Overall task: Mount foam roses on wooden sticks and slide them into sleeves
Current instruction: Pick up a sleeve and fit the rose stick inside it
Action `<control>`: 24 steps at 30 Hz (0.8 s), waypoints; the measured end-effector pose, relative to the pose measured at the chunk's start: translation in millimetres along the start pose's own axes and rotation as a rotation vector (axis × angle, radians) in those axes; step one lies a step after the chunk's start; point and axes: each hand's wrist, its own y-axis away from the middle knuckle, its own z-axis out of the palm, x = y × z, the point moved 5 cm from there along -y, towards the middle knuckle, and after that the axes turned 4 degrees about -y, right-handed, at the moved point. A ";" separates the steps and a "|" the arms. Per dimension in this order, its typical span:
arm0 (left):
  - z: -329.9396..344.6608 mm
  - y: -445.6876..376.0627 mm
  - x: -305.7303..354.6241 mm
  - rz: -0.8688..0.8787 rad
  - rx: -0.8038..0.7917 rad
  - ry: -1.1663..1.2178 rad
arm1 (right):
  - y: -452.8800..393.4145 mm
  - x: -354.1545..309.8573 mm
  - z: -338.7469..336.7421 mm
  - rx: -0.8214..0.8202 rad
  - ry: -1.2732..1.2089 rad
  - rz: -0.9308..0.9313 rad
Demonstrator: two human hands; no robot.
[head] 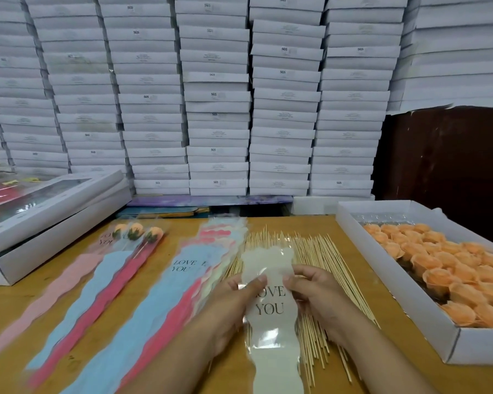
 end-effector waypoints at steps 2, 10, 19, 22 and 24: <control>-2.7 -1.9 -1.9 0.004 0.022 -0.009 | 0.4 0.4 1.6 0.004 0.033 -0.005; -3.6 -1.6 -6.5 -0.007 -0.003 -0.070 | 9.0 -58.0 -39.6 0.403 0.551 -0.221; -2.1 -2.8 -7.0 -0.008 -0.013 -0.042 | 23.6 -112.4 -161.5 0.758 1.384 0.019; -1.6 -2.4 -6.7 -0.003 -0.011 -0.029 | 22.4 -94.7 -195.9 0.722 1.499 0.164; -1.5 -2.0 -6.8 -0.001 -0.012 -0.021 | 24.8 -82.8 -206.9 0.707 1.531 0.198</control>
